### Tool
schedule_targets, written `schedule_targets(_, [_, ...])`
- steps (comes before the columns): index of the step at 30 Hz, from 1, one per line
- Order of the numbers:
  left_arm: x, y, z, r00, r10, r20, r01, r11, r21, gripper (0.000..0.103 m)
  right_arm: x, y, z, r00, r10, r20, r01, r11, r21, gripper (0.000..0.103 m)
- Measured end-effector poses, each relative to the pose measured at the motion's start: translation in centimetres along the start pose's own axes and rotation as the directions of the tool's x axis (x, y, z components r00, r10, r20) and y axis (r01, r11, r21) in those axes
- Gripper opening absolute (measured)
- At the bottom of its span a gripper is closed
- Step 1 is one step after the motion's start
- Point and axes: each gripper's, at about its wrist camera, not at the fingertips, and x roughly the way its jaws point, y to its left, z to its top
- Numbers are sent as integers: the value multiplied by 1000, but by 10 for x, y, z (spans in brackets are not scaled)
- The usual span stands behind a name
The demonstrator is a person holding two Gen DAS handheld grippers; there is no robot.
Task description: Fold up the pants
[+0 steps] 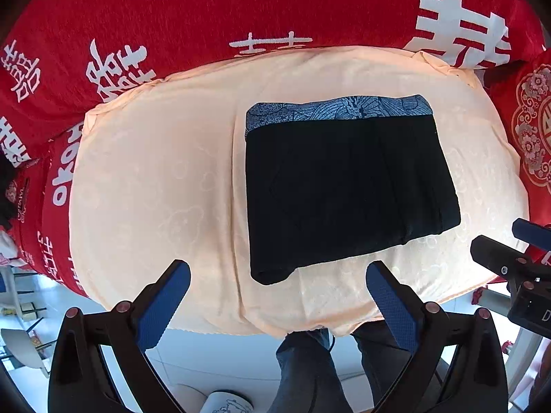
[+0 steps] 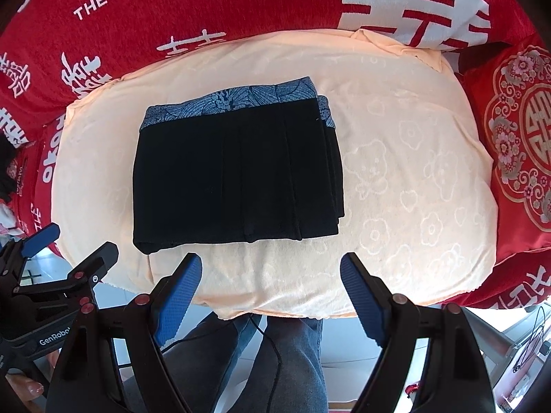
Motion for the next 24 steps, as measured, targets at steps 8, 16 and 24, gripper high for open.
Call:
schedule_targets(8, [0, -1, 1, 1000, -3, -1, 3, 1000, 5, 103, 0, -1, 2, 1000, -7, -1, 7, 1000, 0, 85])
schedule_targets(16, [3, -1, -1, 1000, -4, -10, 5, 1000, 8, 103, 2, 1, 3, 1000, -16, -2, 16, 1000, -4, 85])
schedule_targets(24, [5, 0, -1, 1000, -7, -17, 7, 1000, 6, 103, 3, 4, 4, 1000, -22, -4, 22, 1000, -9, 85])
